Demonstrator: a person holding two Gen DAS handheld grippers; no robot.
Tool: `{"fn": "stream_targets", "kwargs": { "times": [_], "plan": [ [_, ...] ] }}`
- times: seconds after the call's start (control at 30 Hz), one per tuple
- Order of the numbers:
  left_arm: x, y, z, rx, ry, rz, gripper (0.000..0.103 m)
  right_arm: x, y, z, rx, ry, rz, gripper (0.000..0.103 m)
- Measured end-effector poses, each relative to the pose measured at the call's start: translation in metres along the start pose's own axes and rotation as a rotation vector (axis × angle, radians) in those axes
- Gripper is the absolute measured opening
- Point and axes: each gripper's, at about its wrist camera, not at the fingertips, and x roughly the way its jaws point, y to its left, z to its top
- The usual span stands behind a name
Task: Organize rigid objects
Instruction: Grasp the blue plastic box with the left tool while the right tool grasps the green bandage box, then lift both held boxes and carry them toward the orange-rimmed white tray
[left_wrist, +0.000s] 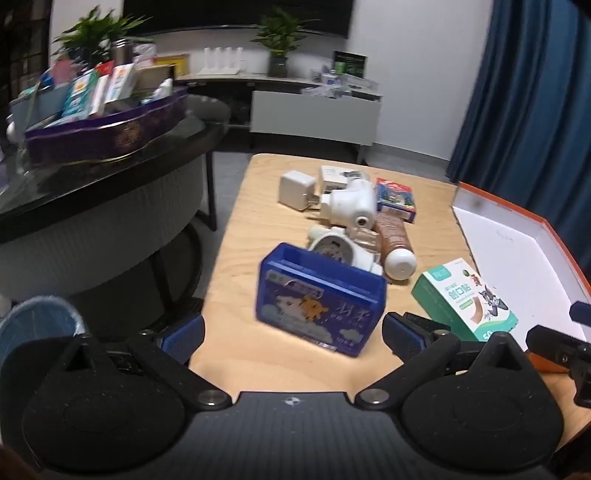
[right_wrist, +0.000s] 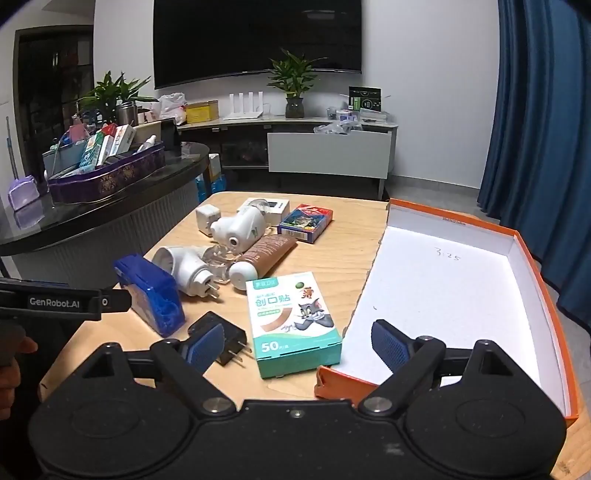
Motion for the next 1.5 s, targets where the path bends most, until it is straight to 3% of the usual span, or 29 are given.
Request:
{"fn": "stream_targets", "kwargs": {
  "times": [0.23, 0.4, 0.5, 0.63, 0.77, 1.1, 1.17, 1.2, 1.5],
  "plan": [
    [0.029, -0.005, -0.002, 0.142, -0.027, -0.036, 0.103, 0.009, -0.001, 0.002, -0.006, 0.008, 0.002, 0.102],
    [0.042, 0.0, 0.005, 0.169, -0.031, -0.105, 0.103, 0.022, -0.001, 0.005, -0.015, 0.016, 0.002, 0.102],
    [0.051, -0.003, 0.007, 0.208, -0.036, -0.09, 0.103, 0.035, 0.001, 0.007, -0.031, 0.036, -0.002, 0.102],
    [0.059, 0.002, 0.008, 0.178, -0.023, -0.135, 0.096, 0.053, 0.002, 0.011, -0.049, 0.065, -0.005, 0.102],
    [0.057, 0.004, 0.004, 0.176, -0.041, -0.155, 0.095, 0.074, 0.003, 0.015, -0.057, 0.115, 0.008, 0.102],
    [0.046, 0.004, 0.016, 0.108, -0.052, -0.138, 0.095, 0.134, 0.012, 0.027, -0.121, 0.258, 0.016, 0.101],
    [0.044, 0.001, 0.019, 0.095, -0.051, -0.133, 0.095, 0.136, 0.009, 0.029, -0.092, 0.254, 0.026, 0.095],
    [0.042, -0.001, 0.021, 0.09, -0.051, -0.132, 0.095, 0.136, 0.007, 0.03, -0.07, 0.259, 0.035, 0.084],
    [0.024, -0.026, 0.035, 0.095, -0.078, -0.123, 0.095, 0.089, -0.018, 0.044, 0.019, 0.131, -0.006, 0.084]
  ]
}}
